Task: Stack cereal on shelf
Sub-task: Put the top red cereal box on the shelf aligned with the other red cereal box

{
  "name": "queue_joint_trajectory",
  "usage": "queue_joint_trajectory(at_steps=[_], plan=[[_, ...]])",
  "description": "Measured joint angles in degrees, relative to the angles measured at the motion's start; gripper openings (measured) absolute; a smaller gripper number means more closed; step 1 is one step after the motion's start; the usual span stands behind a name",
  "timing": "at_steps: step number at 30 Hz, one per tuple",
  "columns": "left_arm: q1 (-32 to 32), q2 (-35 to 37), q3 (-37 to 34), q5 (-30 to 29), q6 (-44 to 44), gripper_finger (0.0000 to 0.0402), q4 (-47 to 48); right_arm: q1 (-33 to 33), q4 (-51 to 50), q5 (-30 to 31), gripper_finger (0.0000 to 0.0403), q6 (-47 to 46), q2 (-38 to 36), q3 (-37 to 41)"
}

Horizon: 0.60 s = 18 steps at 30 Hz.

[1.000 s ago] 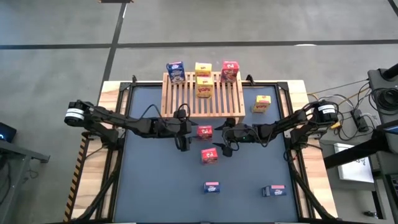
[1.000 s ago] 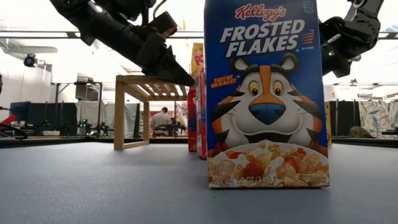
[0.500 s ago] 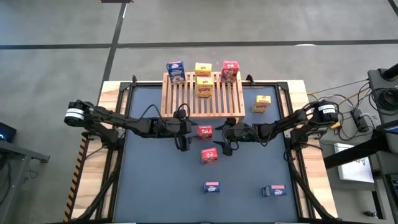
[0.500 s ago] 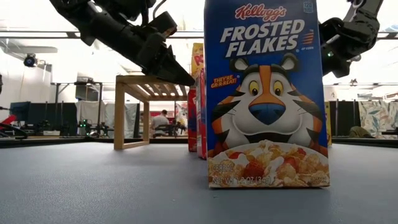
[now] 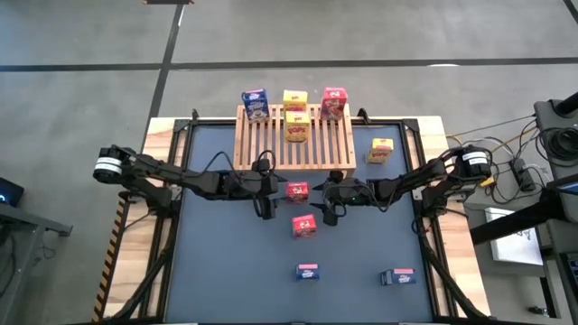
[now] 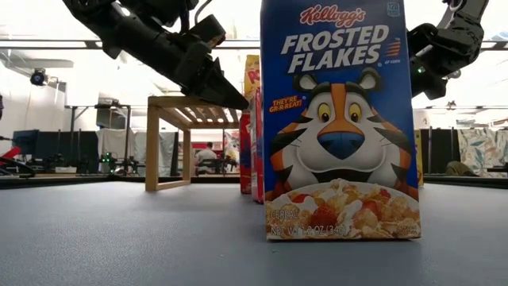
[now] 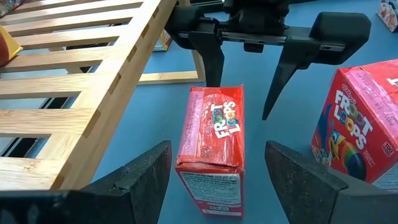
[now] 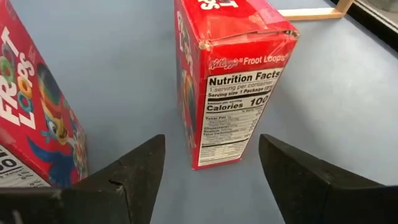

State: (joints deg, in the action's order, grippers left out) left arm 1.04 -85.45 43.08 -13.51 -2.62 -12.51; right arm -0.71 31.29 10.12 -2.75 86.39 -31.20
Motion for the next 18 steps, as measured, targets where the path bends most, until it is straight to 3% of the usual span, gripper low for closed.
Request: queue_joint_trajectory(at_steps=[18], plan=[[0.00,-2.41,-0.68,-0.24,-0.13,0.0242,-2.60,0.00,-0.57,0.03,0.0253,-0.17,0.07,0.04]])
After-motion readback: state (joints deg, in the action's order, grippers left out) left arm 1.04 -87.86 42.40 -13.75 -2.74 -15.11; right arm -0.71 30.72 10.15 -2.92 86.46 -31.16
